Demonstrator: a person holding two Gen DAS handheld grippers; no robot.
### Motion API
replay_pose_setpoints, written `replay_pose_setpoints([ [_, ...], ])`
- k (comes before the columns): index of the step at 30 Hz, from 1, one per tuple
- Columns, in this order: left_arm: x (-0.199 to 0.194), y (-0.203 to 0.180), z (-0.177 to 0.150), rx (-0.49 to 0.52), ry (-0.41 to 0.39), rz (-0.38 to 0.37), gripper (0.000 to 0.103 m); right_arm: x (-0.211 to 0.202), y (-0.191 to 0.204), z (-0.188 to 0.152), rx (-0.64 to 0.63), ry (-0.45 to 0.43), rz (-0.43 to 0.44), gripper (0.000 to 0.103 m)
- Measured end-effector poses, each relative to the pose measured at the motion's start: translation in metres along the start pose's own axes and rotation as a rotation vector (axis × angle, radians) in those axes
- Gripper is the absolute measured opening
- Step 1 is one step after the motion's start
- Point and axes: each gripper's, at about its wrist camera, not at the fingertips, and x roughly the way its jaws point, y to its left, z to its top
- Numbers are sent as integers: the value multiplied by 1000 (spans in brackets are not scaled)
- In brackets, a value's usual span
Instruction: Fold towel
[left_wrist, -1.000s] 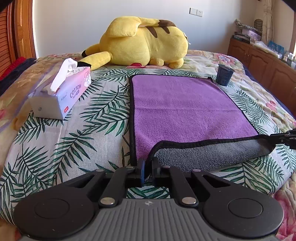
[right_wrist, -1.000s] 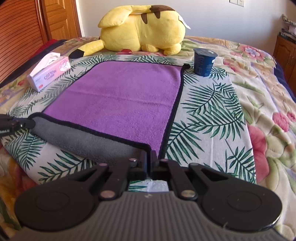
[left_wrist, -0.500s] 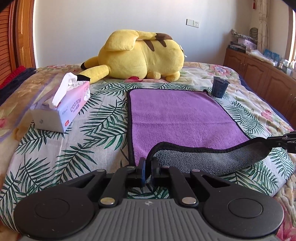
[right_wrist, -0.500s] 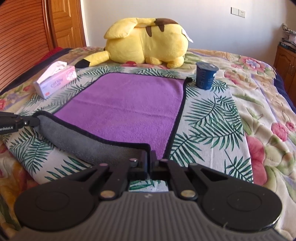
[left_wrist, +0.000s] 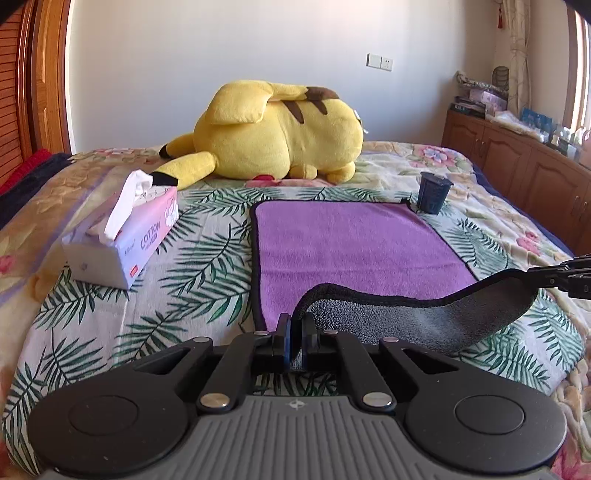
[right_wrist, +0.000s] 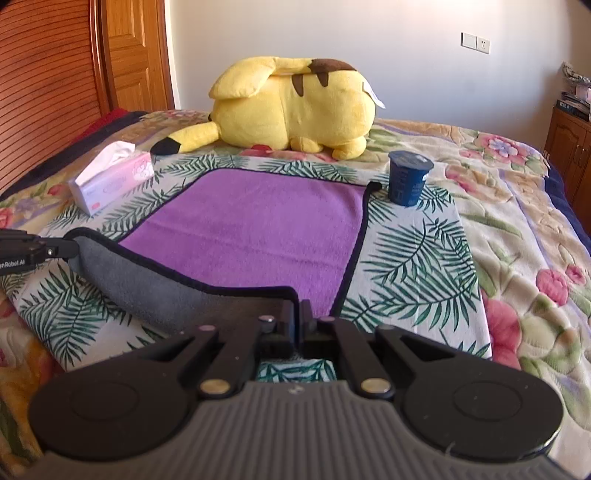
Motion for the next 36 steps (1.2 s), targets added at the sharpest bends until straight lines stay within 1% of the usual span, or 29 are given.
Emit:
replay_pose_setpoints([
  [6, -1, 1, 9, -7, -18, -18, 0, -1, 0, 5, -16, -18, 1, 2],
  [12, -4, -5, 23, 31, -43, -20, 0, 0, -1, 12, -22, -43, 0, 2],
  [20, 3, -7, 37, 64, -53, -18, 0, 2, -6, 22, -31, -80, 5, 2],
  [26, 7, -7, 47, 63, -59, -25, 0, 5, -7, 29, -51, -98, 5, 2],
  [36, 10, -7, 73, 86, -83, -31, 0, 6, -12, 48, -65, -135, -5, 2],
])
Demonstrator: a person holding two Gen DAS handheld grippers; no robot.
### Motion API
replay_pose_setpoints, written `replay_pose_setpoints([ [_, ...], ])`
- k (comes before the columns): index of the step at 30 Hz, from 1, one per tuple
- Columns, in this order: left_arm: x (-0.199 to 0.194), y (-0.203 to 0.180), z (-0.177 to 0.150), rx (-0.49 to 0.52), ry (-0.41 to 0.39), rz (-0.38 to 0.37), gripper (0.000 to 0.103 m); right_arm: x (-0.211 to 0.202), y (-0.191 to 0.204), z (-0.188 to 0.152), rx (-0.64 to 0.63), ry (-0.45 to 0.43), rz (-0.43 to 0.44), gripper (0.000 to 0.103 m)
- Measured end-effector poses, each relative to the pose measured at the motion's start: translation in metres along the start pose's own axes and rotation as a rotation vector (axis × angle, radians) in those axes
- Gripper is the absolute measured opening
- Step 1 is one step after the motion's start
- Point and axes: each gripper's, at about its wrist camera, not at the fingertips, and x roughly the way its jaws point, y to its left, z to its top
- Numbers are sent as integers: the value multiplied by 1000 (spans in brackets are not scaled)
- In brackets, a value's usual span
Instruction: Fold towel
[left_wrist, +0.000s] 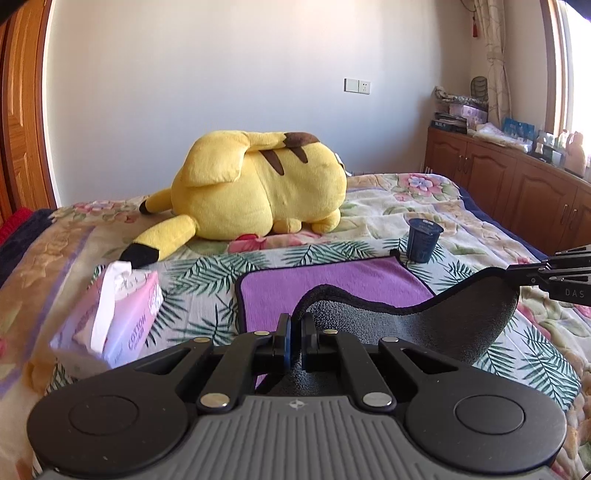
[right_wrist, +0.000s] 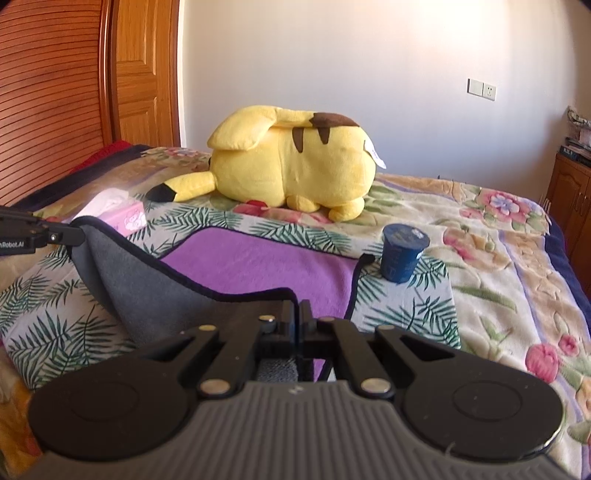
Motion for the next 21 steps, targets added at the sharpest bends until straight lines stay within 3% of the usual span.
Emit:
replay_pose_setpoints([
  [14, 16, 5, 35, 37, -34, 21, 0, 16, -8, 34, -44, -46, -34, 2],
  [21, 25, 5, 49, 45, -87, 44, 0, 33, -9, 47, -62, -51, -52, 2],
])
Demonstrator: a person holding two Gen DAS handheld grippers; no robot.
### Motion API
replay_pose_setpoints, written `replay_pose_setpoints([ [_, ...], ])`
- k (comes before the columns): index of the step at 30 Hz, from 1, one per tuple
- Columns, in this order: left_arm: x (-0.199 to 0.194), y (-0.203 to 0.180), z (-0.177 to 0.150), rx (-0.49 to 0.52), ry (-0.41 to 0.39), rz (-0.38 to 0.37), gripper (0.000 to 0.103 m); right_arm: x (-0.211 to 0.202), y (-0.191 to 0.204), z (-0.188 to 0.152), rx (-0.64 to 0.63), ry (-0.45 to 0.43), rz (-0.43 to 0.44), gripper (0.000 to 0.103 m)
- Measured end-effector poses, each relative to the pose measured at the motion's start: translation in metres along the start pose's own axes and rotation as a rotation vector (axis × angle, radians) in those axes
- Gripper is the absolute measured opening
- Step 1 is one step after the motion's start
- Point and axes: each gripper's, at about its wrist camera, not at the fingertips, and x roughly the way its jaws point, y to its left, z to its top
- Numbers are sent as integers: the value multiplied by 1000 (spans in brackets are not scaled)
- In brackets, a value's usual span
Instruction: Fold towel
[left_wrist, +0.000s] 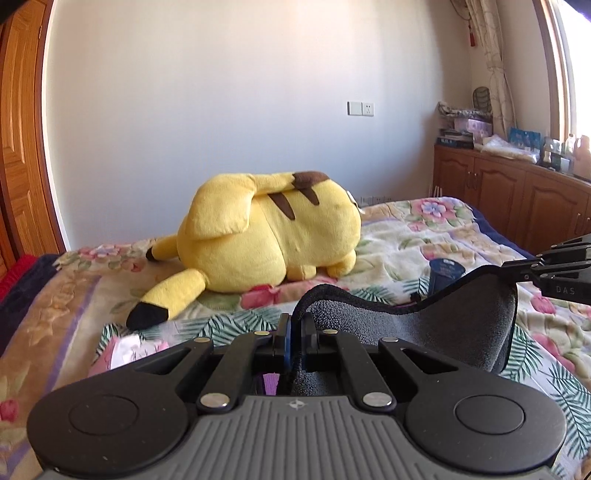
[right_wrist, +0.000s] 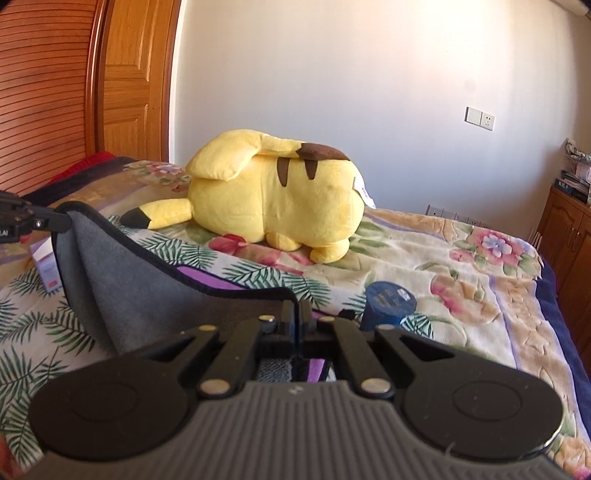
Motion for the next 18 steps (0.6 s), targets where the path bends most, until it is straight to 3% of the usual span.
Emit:
replay_pose_setpoints([
  [18, 39, 4, 16, 42, -16, 35, 0, 35, -17, 20, -28, -36, -56, 2],
])
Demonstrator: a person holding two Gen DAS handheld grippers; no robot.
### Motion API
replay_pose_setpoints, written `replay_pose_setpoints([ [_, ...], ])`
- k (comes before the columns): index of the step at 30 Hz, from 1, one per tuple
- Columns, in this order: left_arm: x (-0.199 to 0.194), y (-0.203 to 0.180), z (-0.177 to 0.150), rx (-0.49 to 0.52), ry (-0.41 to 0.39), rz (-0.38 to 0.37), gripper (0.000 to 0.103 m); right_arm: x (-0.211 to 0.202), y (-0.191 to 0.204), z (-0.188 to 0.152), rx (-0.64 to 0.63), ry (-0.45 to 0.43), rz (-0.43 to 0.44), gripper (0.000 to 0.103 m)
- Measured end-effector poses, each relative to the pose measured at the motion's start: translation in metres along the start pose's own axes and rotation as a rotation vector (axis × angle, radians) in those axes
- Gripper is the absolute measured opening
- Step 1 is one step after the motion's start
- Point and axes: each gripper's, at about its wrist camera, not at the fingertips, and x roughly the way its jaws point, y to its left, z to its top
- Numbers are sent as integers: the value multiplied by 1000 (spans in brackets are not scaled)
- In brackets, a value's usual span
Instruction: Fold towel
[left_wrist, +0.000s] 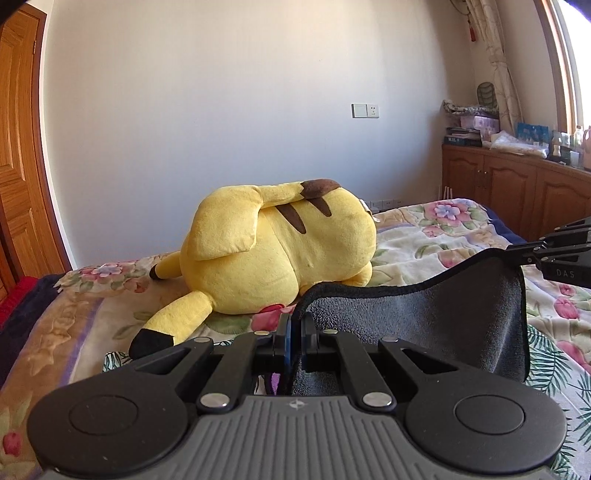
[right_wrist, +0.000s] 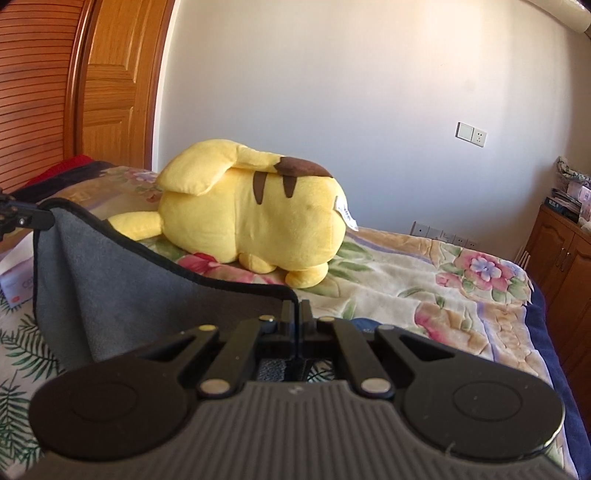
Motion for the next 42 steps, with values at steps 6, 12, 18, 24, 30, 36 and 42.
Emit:
replay_pose_setpoints([
  [6, 20, 3, 0, 35, 7, 14, 0, 15, -2, -2, -5, -5, -13, 2],
  [12, 43, 7, -1, 66, 21, 29, 0, 34, -4, -6, -9, -4, -30, 2],
  [18, 70, 9, -8, 57, 51, 29, 0, 55, -1, -9, -24, 7, -45, 2],
  [24, 93, 1, -18, 106, 79, 25, 0, 71, 3, -19, -48, 33, -61, 2],
  [30, 112, -1, -29, 131, 118, 28, 0, 88, 7, -32, -65, 79, -71, 2],
  [36, 122, -2, -42, 110, 162, 19, 0, 100, 9, -44, -74, 124, -81, 2],
  [42, 128, -2, -47, 91, 198, 17, 0, 105, 11, -47, -64, 148, -78, 3],
])
